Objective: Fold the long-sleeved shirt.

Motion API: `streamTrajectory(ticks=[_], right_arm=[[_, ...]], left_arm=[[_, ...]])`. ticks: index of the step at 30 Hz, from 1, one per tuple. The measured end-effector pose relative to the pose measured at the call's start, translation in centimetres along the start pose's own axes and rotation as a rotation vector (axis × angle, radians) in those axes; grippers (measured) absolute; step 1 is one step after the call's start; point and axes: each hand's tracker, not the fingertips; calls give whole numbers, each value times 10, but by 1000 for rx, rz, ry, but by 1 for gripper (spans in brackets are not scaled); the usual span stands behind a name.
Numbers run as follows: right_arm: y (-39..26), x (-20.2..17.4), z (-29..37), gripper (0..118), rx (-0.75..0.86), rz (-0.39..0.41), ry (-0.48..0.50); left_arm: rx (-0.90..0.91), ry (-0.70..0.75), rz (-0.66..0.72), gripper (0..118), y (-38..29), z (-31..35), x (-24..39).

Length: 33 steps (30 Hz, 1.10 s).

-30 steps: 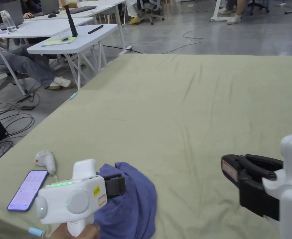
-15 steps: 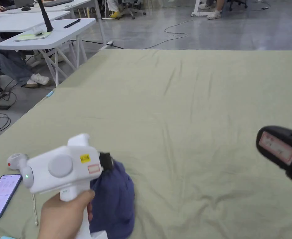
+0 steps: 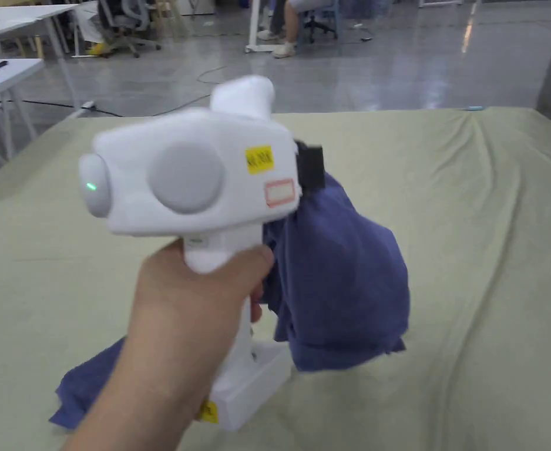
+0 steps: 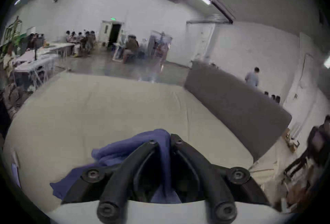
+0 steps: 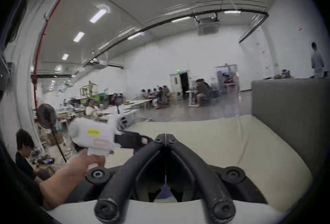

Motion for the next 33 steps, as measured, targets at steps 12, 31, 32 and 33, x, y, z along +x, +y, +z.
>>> streamTrajectory(ticks=[12, 31, 32, 33], right_arm=[[-74, 69, 20, 0, -267, -180, -144], [-140, 68, -28, 0, -446, -394, -78], [-146, 68, -31, 0, -464, -413, -69], [-148, 65, -33, 0, -475, -416, -67]], left_arm=[[-600, 92, 122, 3, -249, -214, 30], [-479, 81, 232, 5, -217, -19, -38], [-514, 90, 241, 0, -226, -18, -41], [-516, 86, 239, 0, -227, -19, -41]])
